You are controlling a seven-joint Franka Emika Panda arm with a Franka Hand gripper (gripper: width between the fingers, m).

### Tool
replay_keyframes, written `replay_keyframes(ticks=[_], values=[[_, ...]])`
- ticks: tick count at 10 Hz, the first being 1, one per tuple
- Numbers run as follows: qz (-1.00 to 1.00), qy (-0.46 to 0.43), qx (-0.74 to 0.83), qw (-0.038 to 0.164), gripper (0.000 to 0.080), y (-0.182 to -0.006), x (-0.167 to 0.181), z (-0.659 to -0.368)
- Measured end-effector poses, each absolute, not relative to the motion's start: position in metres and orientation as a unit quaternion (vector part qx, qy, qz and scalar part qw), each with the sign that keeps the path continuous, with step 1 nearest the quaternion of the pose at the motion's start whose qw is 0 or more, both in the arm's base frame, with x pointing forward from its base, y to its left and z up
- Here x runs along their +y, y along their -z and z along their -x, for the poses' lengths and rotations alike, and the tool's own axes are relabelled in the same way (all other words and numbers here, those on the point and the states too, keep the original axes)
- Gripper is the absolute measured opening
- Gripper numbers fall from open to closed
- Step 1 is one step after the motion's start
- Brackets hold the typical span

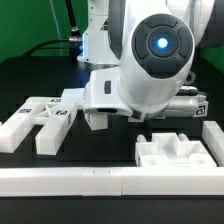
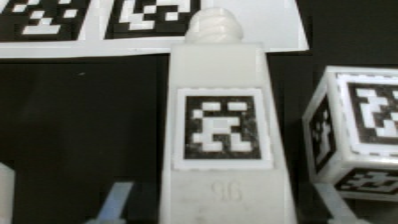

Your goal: Assemble chair

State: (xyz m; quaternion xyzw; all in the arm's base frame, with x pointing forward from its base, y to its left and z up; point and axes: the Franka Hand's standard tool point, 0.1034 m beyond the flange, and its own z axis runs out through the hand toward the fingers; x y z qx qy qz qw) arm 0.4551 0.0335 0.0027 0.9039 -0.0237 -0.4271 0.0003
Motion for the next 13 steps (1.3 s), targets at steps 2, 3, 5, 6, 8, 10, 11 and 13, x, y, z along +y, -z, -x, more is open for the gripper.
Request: replay_keyframes(ticks=[2,3,5,6,8,10,11,13], values=[[-0.906,0.422,-0.023,-0.001,0.0288,-0.009,0.034,-0.462],[-0.907,0.420,-0.022,-0.002,0.0288,-0.020,0.035,-0.468],[-0.907,0.420,-0.022,-0.004,0.0289,-0.058,0.039,-0.485],[-0.908,0.418,-0.021,-0.004,0.0289,-0.071,0.040,-0.492],[-0.916,0.401,-0.021,-0.005,0.0289,-0.065,0.040,-0.496],[-0.934,0.357,-0.022,-0.005,0.0291,-0.061,0.041,-0.507],[-0.943,0.333,-0.021,-0.006,0.0291,-0.066,0.042,-0.510],[-0.962,0.273,-0.016,-0.012,0.0291,-0.097,0.042,-0.537]])
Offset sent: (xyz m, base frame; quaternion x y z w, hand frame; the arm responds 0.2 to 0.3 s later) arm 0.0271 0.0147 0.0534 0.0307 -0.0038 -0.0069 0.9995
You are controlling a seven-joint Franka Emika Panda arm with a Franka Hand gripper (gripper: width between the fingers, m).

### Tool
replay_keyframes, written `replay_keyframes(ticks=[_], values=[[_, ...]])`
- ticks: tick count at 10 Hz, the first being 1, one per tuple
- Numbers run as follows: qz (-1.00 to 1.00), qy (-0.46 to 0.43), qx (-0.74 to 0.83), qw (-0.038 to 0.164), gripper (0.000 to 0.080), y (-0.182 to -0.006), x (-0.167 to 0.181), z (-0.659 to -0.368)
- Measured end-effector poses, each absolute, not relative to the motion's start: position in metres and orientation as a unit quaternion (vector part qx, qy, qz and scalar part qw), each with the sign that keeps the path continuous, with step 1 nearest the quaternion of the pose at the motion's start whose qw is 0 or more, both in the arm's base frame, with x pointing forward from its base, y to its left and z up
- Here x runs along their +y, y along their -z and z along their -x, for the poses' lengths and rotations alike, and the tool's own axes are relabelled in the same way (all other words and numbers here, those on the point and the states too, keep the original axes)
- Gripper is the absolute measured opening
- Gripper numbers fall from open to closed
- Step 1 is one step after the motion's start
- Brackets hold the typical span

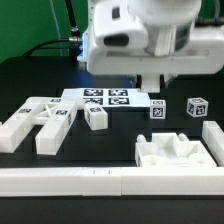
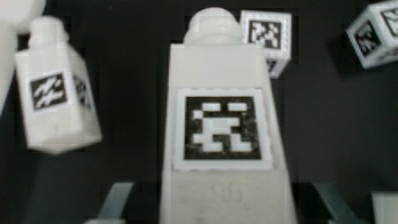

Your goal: Assemble chair

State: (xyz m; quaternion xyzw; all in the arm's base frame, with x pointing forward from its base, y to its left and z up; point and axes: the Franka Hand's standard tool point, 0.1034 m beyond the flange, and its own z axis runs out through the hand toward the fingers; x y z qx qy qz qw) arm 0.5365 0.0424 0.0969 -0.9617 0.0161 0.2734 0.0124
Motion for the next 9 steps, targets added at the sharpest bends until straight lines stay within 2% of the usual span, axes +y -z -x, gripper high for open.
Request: replay_keyframes(ticks=[2,3,5,7,9], values=[[0.972,-0.234,0.017,0.015,0.0291,-0.115,0.041,-0.553],[0.983,-0.180,0.018,0.016,0.0291,-0.114,0.042,-0.562],[0.994,-0.104,0.019,0.016,0.0291,-0.113,0.042,-0.562],[0.999,-0.030,0.016,0.017,0.0291,-0.111,0.047,-0.579],[0.999,0.039,0.012,0.020,0.0291,-0.131,0.053,-0.607]])
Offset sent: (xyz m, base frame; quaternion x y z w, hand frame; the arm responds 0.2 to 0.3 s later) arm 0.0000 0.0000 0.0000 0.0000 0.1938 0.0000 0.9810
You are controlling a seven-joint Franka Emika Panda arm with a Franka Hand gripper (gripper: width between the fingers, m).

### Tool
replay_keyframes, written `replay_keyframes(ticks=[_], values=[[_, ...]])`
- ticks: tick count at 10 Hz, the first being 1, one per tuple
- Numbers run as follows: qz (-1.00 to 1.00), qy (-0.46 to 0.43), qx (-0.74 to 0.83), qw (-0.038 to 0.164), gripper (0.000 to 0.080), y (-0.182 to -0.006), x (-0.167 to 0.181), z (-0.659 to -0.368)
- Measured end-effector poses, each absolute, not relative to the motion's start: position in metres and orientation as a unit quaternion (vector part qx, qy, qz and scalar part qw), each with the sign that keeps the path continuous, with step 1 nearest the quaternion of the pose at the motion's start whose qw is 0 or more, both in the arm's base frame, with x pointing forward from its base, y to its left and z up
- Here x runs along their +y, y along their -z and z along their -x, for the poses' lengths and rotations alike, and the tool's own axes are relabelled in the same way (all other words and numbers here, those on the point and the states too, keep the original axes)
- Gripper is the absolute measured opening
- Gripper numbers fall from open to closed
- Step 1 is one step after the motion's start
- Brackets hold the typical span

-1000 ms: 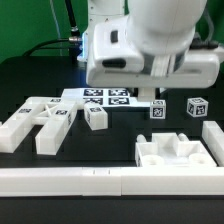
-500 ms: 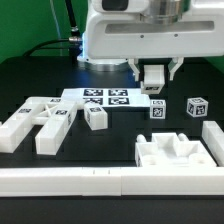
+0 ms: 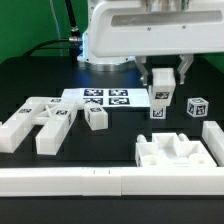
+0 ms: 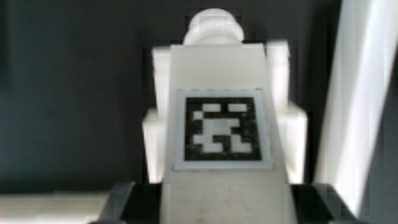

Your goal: Assemble chair

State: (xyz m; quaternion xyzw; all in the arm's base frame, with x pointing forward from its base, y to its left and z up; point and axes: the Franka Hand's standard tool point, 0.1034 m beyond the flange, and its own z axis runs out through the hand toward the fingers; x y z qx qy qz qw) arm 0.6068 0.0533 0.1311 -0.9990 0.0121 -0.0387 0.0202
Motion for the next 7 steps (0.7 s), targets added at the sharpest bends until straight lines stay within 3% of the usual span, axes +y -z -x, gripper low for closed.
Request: replay_keyframes(ticks=[1,4,6,7], values=[[0.997,0.080,0.010,0.021,0.0291,-0.140,0.054,-0.618],[0.982,0.188,0.009,0.019,0.0291,-0.136,0.053,-0.621],[0.981,0.190,0.003,0.021,0.0291,-0.134,0.067,-0.626],[0.980,0.197,-0.004,0.024,0.0291,-0.141,0.077,-0.643]])
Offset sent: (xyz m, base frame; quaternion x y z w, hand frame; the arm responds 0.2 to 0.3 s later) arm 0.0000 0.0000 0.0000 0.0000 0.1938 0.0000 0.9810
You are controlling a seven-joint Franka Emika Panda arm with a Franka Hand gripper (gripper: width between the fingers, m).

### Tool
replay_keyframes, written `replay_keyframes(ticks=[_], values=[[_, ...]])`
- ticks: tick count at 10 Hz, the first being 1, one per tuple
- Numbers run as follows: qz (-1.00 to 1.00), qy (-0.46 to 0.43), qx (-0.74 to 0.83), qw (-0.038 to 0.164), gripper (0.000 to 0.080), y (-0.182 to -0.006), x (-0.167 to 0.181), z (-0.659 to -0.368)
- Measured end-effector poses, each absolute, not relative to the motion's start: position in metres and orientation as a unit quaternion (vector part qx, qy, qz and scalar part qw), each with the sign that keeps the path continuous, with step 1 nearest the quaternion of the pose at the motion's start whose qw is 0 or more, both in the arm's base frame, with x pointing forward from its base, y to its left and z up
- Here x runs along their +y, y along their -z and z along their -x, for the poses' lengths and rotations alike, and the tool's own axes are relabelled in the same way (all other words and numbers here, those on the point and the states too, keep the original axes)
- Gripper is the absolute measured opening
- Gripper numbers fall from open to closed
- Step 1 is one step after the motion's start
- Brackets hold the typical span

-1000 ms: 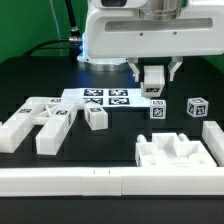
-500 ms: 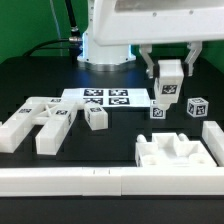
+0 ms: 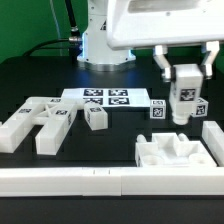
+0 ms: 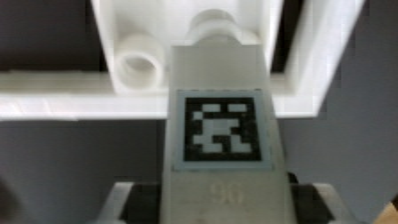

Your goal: Assemble chair

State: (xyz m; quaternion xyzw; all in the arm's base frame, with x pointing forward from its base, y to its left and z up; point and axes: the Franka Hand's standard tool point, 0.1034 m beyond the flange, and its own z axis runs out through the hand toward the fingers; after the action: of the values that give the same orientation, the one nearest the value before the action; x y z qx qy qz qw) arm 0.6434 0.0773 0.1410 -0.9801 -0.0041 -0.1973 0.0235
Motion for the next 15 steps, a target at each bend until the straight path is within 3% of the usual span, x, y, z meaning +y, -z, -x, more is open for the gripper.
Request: replay_keyframes(ticks=[2,5,6,10,15], values=[[0.978,0.207,-0.016,0.024,0.0291,-0.143,0.086,-0.671],[0.974,0.226,-0.015,0.024,0.0291,-0.142,0.086,-0.672],[0.957,0.287,-0.018,0.023,0.0291,-0.145,0.087,-0.675],[0.947,0.317,-0.058,0.012,0.0291,-0.119,0.097,-0.669],[0.950,0.306,-0.065,0.009,0.0291,-0.106,0.098,-0.661]])
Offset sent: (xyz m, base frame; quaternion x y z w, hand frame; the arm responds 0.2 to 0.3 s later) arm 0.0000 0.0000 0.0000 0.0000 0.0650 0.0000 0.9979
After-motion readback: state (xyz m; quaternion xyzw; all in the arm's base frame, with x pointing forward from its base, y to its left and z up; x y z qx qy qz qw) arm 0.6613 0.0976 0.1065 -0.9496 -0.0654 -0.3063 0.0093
